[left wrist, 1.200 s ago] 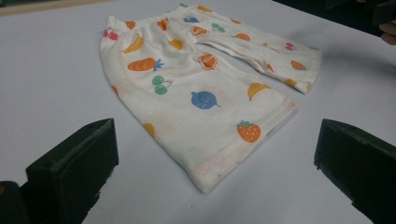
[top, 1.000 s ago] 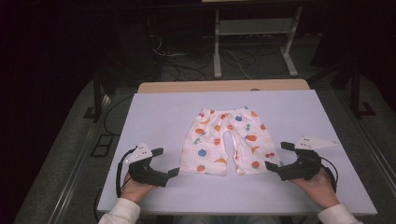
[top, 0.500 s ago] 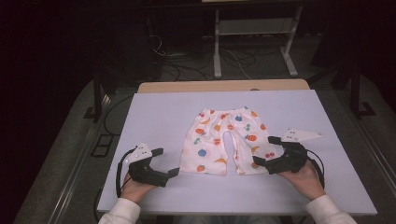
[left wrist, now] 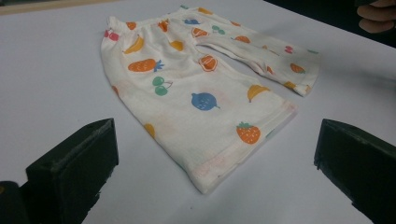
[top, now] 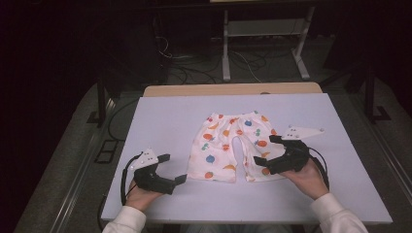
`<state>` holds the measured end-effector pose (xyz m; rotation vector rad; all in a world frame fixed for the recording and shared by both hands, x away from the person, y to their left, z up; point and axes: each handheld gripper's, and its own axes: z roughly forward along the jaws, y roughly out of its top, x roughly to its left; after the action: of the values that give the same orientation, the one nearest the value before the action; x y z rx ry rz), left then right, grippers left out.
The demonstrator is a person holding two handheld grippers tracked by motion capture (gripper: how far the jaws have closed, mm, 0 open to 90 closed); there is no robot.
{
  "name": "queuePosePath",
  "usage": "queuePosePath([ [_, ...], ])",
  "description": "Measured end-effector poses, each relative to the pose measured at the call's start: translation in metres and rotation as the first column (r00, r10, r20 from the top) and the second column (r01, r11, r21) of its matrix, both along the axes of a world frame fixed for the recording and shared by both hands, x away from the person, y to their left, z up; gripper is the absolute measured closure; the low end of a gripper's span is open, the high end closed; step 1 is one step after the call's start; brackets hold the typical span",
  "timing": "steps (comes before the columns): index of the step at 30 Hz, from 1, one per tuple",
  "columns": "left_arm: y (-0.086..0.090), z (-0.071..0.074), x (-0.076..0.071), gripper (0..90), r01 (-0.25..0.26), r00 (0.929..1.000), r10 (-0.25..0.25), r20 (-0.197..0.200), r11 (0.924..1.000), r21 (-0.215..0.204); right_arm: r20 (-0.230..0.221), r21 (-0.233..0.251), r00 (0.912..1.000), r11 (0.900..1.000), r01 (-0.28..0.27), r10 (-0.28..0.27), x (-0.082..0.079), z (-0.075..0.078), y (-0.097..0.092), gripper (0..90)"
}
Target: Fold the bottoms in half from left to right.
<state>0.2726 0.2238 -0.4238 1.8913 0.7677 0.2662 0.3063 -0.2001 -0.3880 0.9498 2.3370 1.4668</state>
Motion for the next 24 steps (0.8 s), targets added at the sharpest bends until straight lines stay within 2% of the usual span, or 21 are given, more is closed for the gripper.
queuePosePath([
  [13,0.000,0.000,0.000,0.0,0.003,1.0000,-0.003,-0.001,1.0000,0.000,0.014,-0.007,0.9994,0.9995,-0.032,0.032,0.012,0.009,0.024,0.0],
  [24,0.000,0.000,0.000,0.0,0.002,1.0000,-0.002,-0.002,1.0000,-0.002,0.011,-0.019,0.9996,0.9995,-0.027,0.027,0.034,0.013,0.039,0.0],
])
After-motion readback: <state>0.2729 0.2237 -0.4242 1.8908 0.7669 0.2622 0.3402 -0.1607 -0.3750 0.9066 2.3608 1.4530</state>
